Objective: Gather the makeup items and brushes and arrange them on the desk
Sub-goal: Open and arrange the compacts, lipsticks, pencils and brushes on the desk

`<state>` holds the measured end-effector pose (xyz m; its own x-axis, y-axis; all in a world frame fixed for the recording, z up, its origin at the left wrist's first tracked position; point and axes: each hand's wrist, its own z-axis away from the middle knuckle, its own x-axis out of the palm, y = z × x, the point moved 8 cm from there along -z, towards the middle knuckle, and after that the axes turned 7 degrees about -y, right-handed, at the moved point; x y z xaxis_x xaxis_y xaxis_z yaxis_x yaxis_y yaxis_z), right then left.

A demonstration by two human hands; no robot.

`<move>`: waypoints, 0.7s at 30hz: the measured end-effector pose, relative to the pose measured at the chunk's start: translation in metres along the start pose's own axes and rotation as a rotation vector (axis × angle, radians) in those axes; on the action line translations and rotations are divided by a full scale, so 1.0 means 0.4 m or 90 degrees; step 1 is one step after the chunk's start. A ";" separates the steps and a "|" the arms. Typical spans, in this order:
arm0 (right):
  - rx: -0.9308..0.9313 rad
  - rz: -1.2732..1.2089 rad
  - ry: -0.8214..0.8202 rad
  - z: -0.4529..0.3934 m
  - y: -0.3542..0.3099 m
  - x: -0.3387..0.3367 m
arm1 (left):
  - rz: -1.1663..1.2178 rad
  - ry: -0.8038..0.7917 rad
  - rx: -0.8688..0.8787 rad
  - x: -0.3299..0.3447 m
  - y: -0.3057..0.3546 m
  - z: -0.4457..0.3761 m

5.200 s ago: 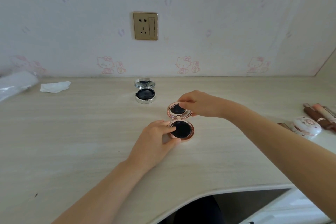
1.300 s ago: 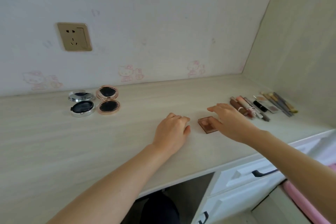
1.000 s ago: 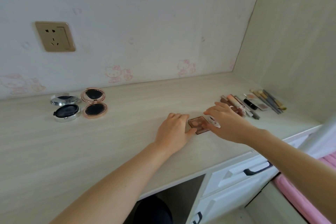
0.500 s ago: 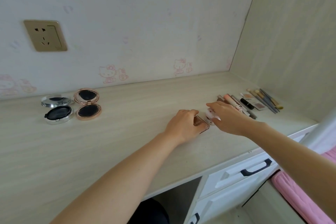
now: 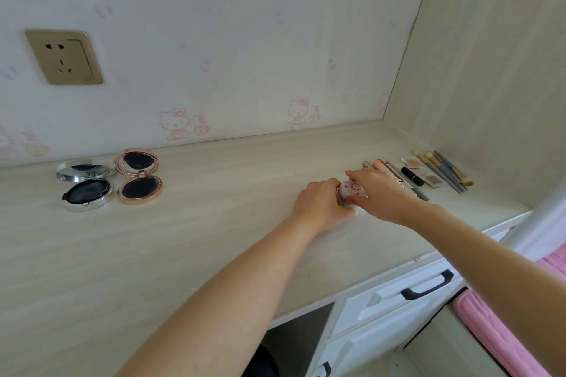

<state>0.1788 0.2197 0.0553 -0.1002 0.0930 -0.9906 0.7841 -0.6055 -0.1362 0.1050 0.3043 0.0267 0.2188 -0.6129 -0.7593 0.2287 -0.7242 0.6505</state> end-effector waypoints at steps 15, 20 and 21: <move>-0.024 -0.378 0.124 0.035 -0.062 -0.163 | 0.392 0.084 0.087 -0.140 0.025 0.029; -0.089 -0.519 0.082 0.045 -0.146 -0.167 | 0.481 0.095 0.093 -0.197 -0.008 0.092; -0.103 -0.539 0.065 0.044 -0.165 -0.162 | 0.486 0.105 0.094 -0.210 -0.017 0.109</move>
<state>0.1228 0.2396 0.1284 -0.6408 0.5365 -0.5491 0.5480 -0.1812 -0.8166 0.0438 0.3468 0.0852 0.4041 -0.9108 -0.0843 -0.1670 -0.1641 0.9722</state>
